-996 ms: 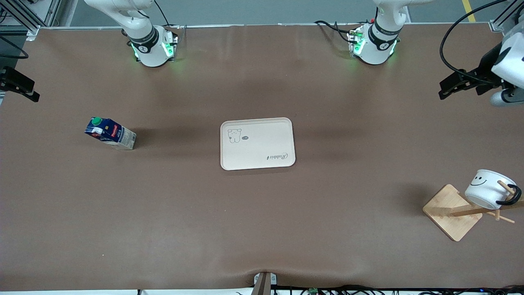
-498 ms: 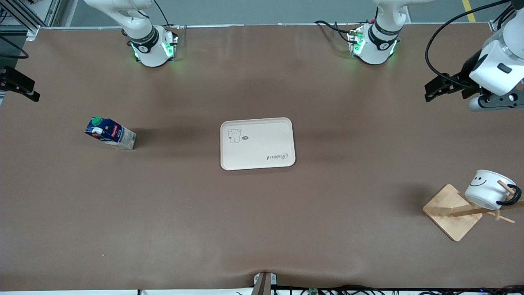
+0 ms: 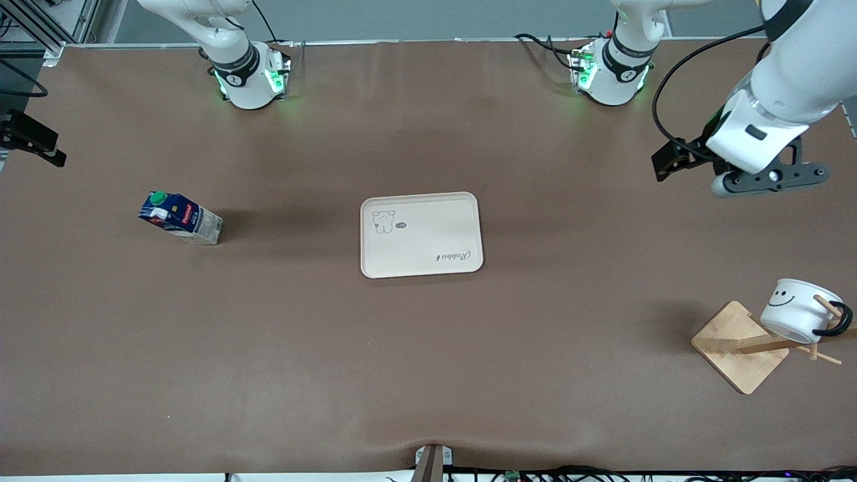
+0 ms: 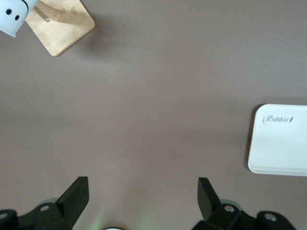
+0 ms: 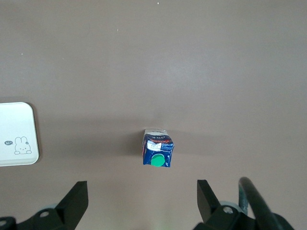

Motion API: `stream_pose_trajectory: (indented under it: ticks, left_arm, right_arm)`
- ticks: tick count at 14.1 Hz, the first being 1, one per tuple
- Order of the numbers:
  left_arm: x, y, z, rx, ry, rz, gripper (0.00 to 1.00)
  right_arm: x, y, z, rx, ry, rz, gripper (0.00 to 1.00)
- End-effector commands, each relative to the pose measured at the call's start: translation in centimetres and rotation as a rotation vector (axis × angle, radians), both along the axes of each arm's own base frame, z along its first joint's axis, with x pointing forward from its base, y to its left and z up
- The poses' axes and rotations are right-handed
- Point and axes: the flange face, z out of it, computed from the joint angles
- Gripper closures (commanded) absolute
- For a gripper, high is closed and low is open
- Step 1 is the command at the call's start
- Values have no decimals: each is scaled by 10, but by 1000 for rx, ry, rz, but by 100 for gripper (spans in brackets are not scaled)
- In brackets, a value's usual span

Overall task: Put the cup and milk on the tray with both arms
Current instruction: 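Move the left gripper toward the white mug on the wooden stand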

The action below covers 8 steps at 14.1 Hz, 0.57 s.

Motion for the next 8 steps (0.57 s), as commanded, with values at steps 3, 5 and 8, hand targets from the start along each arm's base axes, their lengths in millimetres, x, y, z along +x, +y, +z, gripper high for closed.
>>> stream_pose_trajectory:
  ticks: [3, 5, 8]
  left_arm:
    - [-13, -45, -59, 21, -34, 43, 0]
    - [-19, -64, -82, 16, -49, 70, 0]
    - [-24, -79, -115, -1, -77, 66, 0]
  right_arm:
    - [2, 1, 4, 4, 2, 11, 0]
    - [2, 1, 4, 6, 2, 12, 0]
    - [2, 1, 4, 6, 2, 12, 0]
